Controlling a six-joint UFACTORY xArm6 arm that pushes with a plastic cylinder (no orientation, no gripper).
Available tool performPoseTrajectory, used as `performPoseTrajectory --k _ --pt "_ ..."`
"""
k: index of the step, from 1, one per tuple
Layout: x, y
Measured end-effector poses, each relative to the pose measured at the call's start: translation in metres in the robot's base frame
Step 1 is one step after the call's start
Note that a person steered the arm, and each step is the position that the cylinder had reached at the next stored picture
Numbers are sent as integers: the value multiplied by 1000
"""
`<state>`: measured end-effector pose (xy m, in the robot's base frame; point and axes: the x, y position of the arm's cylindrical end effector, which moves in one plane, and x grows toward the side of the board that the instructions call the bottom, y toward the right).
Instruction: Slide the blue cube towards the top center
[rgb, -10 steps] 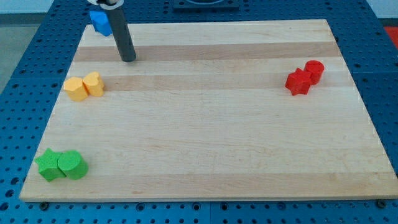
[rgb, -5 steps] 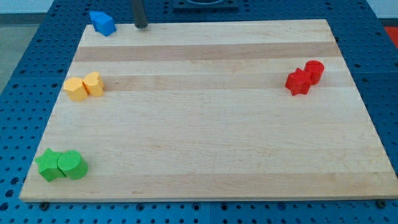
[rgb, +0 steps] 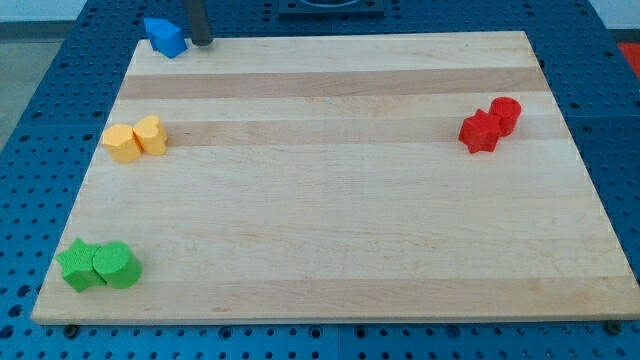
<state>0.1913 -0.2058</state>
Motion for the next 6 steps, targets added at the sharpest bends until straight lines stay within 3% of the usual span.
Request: performPoseTrajectory --k 2,4,6 --pt "14 -11" --pt "56 -19" --pt "65 -99"
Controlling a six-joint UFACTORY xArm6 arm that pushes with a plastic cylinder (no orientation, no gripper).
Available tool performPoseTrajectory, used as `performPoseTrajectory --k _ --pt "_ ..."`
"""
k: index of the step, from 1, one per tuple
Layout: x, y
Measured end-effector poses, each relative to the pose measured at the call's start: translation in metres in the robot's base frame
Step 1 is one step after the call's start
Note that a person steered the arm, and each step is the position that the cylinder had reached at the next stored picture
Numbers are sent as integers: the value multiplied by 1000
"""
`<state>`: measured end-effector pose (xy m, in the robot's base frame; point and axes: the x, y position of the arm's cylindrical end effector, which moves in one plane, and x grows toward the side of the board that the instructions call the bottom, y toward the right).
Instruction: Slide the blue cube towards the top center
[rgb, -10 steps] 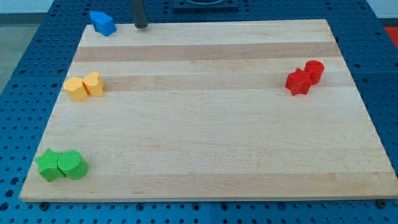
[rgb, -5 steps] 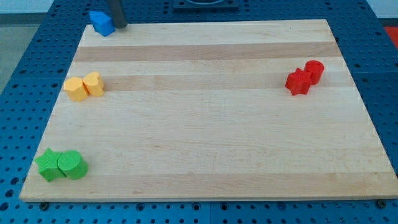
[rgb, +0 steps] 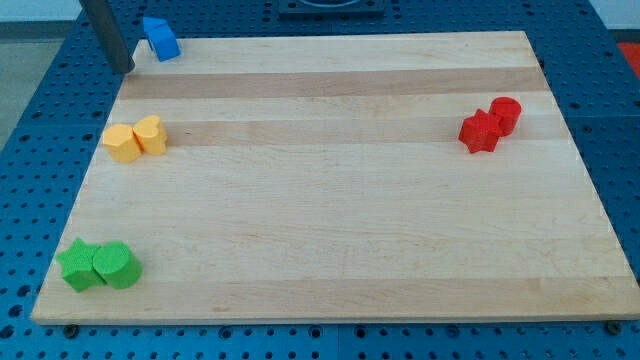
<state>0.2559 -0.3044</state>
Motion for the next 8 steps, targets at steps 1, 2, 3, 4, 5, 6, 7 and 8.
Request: performPoseTrajectory --k 1,2,3,4,5,6,7,8 --pt "-14 -1" --pt "-60 0" --pt "-65 2" --pt "-65 5" --pt "-65 7" --pt "-65 8" --pt "-63 9" --pt "-55 35"
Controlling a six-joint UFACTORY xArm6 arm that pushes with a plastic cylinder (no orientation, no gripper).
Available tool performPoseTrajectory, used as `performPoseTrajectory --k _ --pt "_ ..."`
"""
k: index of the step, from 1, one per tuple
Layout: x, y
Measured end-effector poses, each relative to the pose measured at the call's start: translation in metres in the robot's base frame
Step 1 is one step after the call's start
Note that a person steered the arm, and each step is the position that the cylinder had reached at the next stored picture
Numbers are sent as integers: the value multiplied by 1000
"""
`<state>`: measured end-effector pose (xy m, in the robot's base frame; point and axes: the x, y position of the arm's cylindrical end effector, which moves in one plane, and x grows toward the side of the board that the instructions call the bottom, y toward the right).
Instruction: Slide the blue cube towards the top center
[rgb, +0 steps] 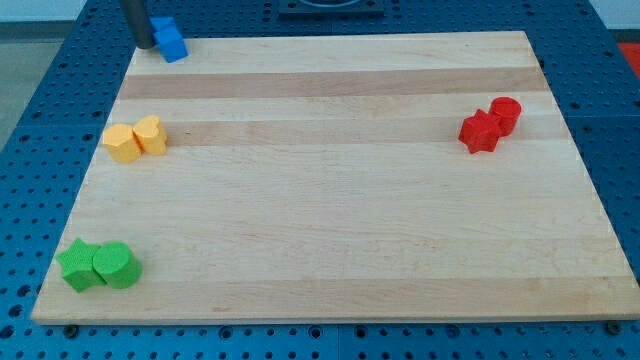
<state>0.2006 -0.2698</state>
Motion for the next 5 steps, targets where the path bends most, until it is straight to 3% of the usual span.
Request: performPoseTrajectory --k 2,3,4,5 --pt "73 38" --pt "74 10" --pt "41 -35" --pt "42 -34"
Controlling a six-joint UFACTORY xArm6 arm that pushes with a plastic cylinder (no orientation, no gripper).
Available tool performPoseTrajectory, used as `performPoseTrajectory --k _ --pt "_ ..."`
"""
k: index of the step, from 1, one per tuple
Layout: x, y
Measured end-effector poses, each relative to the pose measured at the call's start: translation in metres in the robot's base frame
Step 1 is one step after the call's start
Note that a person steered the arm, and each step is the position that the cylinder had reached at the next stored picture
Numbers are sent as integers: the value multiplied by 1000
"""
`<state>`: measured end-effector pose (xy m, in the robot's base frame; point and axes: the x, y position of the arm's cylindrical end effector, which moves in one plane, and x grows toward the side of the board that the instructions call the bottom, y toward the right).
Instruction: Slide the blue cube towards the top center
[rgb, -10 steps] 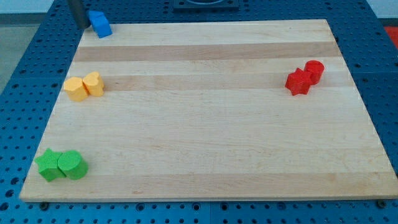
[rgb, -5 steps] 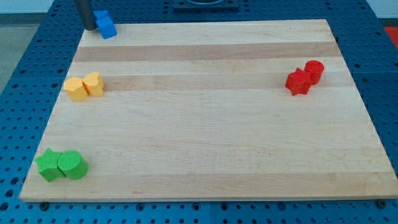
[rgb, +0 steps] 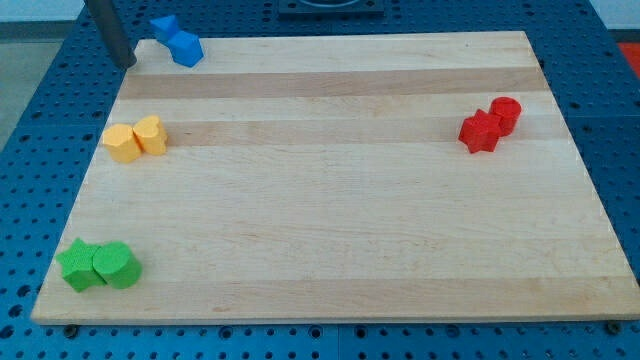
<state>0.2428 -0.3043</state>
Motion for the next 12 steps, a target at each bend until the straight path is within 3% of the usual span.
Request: performPoseTrajectory --k 3,5,8,10,12 --pt "-11 -1" --pt "-52 1" --pt "-50 3" --pt "-6 38" --pt "-23 37"
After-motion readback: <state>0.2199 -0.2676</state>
